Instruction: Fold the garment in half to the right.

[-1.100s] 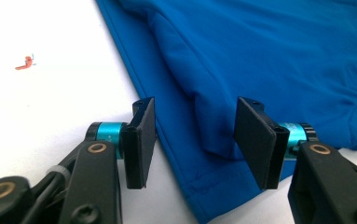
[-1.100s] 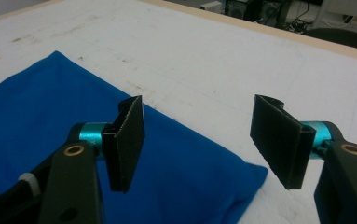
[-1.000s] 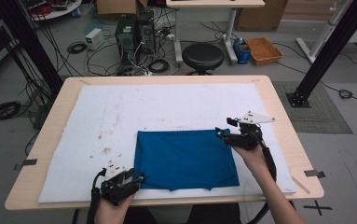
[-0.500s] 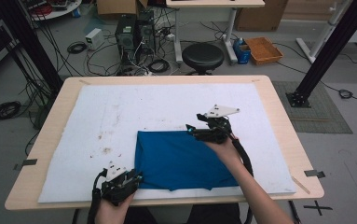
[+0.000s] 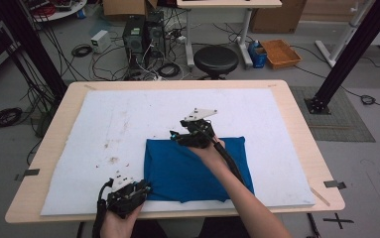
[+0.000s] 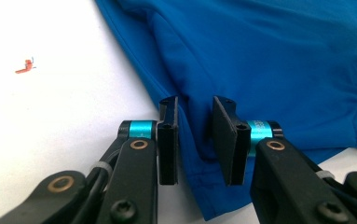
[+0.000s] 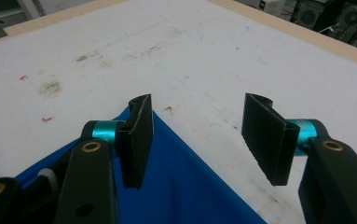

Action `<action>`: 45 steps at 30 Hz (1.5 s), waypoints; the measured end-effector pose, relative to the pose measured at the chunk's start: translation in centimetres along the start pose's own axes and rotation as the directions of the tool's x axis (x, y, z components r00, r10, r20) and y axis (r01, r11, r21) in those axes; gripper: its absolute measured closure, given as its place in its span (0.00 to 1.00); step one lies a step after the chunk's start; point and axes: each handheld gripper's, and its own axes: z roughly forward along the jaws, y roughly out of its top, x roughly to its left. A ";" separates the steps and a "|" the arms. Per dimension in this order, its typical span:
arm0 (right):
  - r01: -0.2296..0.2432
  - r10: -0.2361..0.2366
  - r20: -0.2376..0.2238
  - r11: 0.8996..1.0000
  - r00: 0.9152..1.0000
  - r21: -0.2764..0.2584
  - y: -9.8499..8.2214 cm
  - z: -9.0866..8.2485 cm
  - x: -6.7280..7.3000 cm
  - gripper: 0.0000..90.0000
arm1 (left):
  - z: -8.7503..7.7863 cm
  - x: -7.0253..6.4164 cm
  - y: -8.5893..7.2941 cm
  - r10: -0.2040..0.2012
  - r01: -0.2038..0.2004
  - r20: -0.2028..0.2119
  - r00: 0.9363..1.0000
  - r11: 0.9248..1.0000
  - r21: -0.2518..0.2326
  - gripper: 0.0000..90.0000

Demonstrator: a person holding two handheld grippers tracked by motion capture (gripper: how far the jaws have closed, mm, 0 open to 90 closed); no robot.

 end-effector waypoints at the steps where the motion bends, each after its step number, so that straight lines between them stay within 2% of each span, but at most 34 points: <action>1: -0.012 0.012 0.002 1.000 1.000 0.005 0.0 0.5 0.2 0.50 | 0.0 0.0 0.0 0.000 0.000 0.000 1.000 1.000 0.001 0.80; 9: -0.047 0.045 0.032 0.997 0.998 0.067 0.4 4.8 1.8 0.59 | 0.0 0.1 0.0 -0.003 0.003 0.007 1.000 1.000 -0.002 0.80; 12: -0.055 0.054 0.019 0.993 0.998 0.103 0.8 6.4 2.6 0.60 | 0.0 0.1 0.0 -0.005 0.005 0.011 1.000 1.000 -0.001 0.80; 17: -0.078 0.075 0.025 0.987 0.997 0.144 1.2 8.8 3.8 0.66 | -0.2 0.2 -0.1 -0.014 0.013 0.017 1.000 1.000 0.002 0.80; 19: -0.081 0.078 0.026 0.984 0.997 0.161 1.2 9.5 4.1 0.67 | -0.2 0.3 -0.1 -0.013 0.013 0.018 1.000 1.000 0.004 0.81; 21: -0.064 0.059 0.037 0.983 0.998 0.172 1.1 10.1 4.3 0.69 | -0.2 0.3 -0.1 -0.013 0.013 0.018 1.000 1.000 0.003 0.81; 27: -0.065 0.057 0.046 0.979 0.997 0.195 0.9 11.1 4.4 0.75 | -0.1 0.3 -0.1 -0.014 0.014 0.020 1.000 1.000 0.002 0.83; 33: -0.016 0.005 0.044 0.971 0.999 0.237 0.9 11.8 5.0 0.83 | -0.1 0.3 -0.1 -0.014 0.014 0.023 1.000 1.000 0.002 0.84; 36: -0.014 0.006 0.037 0.971 0.999 0.238 0.9 11.8 5.2 0.92 | 0.0 0.2 -0.1 -0.013 0.013 0.030 0.999 1.000 0.004 0.86; 38: 0.013 -0.023 0.040 0.971 0.999 0.241 1.0 11.8 5.3 0.96 | 0.0 0.2 -0.1 -0.008 0.008 0.034 0.999 1.000 0.007 0.89; 41: 0.005 -0.016 0.044 0.970 0.999 0.244 1.1 11.6 5.2 0.97 | 0.0 0.2 0.0 -0.010 0.009 0.040 0.999 1.000 0.008 0.92; 45: -0.002 -0.007 0.040 0.976 0.999 0.219 1.5 11.0 5.0 0.97 | -0.1 0.3 0.1 -0.008 0.008 0.050 0.999 1.000 0.002 0.94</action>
